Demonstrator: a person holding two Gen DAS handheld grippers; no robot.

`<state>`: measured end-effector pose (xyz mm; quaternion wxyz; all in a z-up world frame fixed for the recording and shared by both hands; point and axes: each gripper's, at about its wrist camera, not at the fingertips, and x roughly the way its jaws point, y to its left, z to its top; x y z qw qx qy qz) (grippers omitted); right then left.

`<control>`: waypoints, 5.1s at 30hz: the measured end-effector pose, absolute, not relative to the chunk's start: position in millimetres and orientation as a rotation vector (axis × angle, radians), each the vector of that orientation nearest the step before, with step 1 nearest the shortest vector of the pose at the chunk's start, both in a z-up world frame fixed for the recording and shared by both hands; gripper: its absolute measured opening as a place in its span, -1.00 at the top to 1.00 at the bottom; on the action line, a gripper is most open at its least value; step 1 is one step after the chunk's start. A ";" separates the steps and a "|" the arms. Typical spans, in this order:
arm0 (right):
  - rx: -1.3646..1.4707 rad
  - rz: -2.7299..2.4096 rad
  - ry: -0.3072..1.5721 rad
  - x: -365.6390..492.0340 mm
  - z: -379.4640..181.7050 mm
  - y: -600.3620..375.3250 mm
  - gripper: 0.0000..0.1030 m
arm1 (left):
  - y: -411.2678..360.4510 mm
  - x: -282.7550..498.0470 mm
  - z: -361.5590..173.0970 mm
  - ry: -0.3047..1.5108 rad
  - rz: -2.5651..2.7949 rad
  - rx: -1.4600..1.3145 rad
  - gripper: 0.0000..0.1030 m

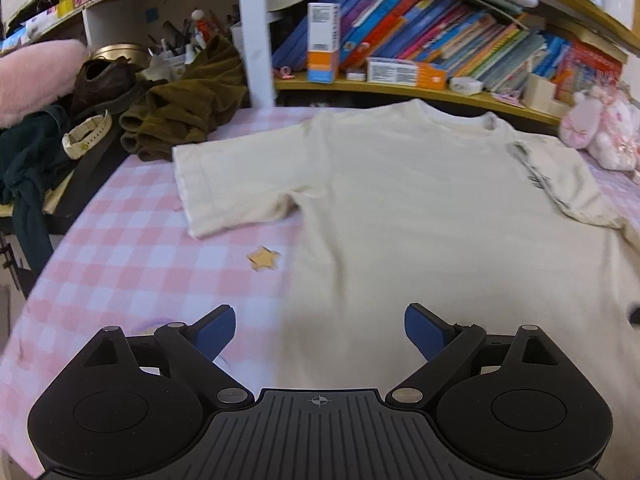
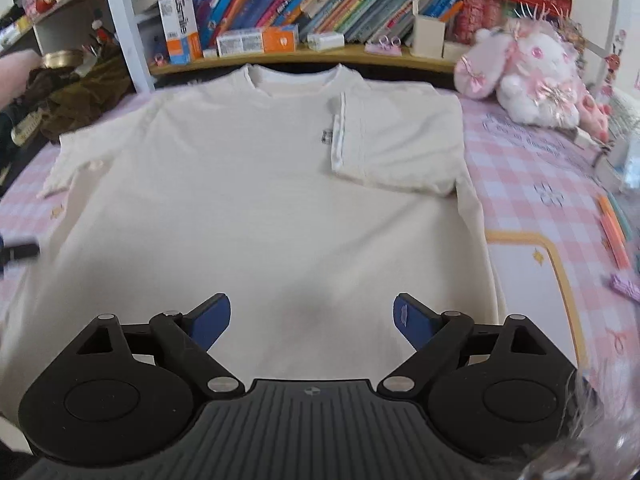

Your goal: Fold clothes

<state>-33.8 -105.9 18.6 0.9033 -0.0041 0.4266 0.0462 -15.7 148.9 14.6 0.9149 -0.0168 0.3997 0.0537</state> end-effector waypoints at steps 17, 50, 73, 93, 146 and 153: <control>-0.109 0.068 0.901 -60.6 16.0 -84.0 -0.78 | 261.3 48.0 1.2 0.817 0.299 -0.376 -0.79; -0.176 0.108 0.908 -45.9 13.1 -81.0 -0.78 | 288.2 78.5 1.2 0.727 0.339 -0.429 -0.39; -0.180 0.126 0.940 -30.6 6.1 -82.2 -0.78 | 273.8 98.0 -27.2 0.751 0.392 -0.389 0.32; -0.096 0.116 0.915 -28.5 5.3 -103.1 -0.78 | 211.9 132.3 42.4 0.644 0.107 -0.482 0.92; -0.185 0.181 0.982 -18.8 -4.7 -78.8 -0.78 | 225.5 59.6 4.7 0.709 0.132 -0.316 -0.43; -0.173 0.076 0.977 -29.1 -3.7 -80.9 -0.78 | 218.9 129.2 -1.6 0.709 0.012 -0.300 -0.40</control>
